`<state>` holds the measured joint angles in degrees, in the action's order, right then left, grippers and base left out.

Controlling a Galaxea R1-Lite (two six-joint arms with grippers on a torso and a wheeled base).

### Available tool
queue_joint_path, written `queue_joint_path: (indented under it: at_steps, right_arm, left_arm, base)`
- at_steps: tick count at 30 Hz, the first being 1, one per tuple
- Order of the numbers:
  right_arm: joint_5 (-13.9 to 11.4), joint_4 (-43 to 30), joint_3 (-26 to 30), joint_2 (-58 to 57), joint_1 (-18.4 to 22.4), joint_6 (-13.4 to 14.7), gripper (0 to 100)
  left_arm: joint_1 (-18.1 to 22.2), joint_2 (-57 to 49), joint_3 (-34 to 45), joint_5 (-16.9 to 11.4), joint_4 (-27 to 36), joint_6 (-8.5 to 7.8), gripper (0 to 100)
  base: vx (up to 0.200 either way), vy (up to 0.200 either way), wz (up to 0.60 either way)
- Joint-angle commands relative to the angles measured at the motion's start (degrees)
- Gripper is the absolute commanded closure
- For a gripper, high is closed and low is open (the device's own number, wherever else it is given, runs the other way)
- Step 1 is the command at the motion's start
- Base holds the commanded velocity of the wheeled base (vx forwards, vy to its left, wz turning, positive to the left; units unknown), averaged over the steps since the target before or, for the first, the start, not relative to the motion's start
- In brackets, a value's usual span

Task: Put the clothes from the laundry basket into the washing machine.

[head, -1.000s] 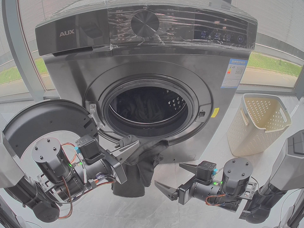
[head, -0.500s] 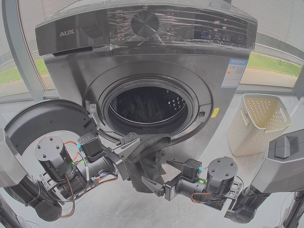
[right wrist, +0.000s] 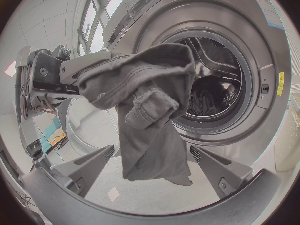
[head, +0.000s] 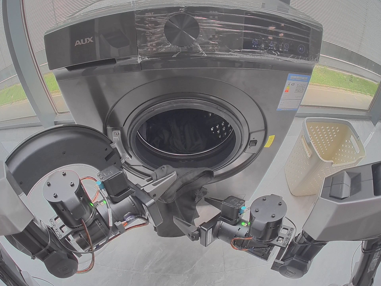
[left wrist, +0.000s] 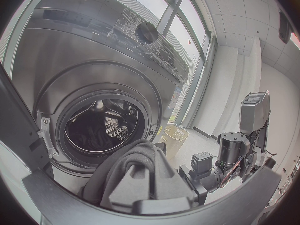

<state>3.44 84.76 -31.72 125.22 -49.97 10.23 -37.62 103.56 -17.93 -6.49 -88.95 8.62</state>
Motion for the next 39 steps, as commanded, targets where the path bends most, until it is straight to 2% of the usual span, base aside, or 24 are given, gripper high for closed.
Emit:
queue_joint_path:
  at_steps: [1, 6, 7, 15, 20, 24, 25, 33, 39]
  right_arm:
    - [0.1, 0.1, -1.2, 1.1, 0.1, -0.1, 0]
    - [0.2, 2.3, -3.0, 3.8, 0.2, -0.1, 0]
    - [0.3, 2.6, -3.5, 4.2, 0.2, -0.1, 100]
    - [0.3, 2.8, -4.1, 3.7, 0.6, -0.1, 100]
    - [0.5, 2.4, -2.0, 0.1, 0.8, 0.0, 100]
    - [1.2, 2.0, 0.5, -3.0, 0.8, 0.0, 100]
    - [1.2, 2.0, 1.2, -3.8, 0.8, -0.1, 100]
    - [1.2, 1.6, 6.1, -8.3, 1.8, -0.2, 100]
    - [1.2, 0.8, 6.1, -9.1, 2.6, -0.2, 100]
  left_arm:
    - [-0.1, -0.1, 0.0, 0.0, -0.1, 0.08, 100]
    - [-0.1, -0.4, 0.0, 0.0, -0.1, 1.49, 100]
    - [-0.1, -0.4, 0.0, 0.0, -0.1, 1.66, 100]
    - [0.4, -0.2, 0.1, 0.0, 0.0, 1.75, 100]
    - [1.1, -0.1, 0.0, 0.6, 0.0, 2.63, 100]
    - [2.0, 0.4, 0.2, 0.7, 0.1, 2.63, 100]
    - [2.3, 0.4, -0.1, 0.7, 0.1, 2.72, 0]
    - [7.6, 2.3, -1.9, 0.9, 0.1, 2.81, 0]
    - [7.6, 2.3, -2.1, 0.9, 0.1, 2.72, 0]
  base:
    - [0.0, 0.0, 0.0]
    - [0.0, 0.0, 0.0]
    - [0.0, 0.0, 0.0]
    - [0.0, 0.0, 0.0]
    - [0.0, 0.0, 0.0]
    - [0.0, 0.0, 0.0]
    - [0.0, 0.0, 0.0]
    - [0.0, 0.0, 0.0]
    - [0.0, 0.0, 0.0]
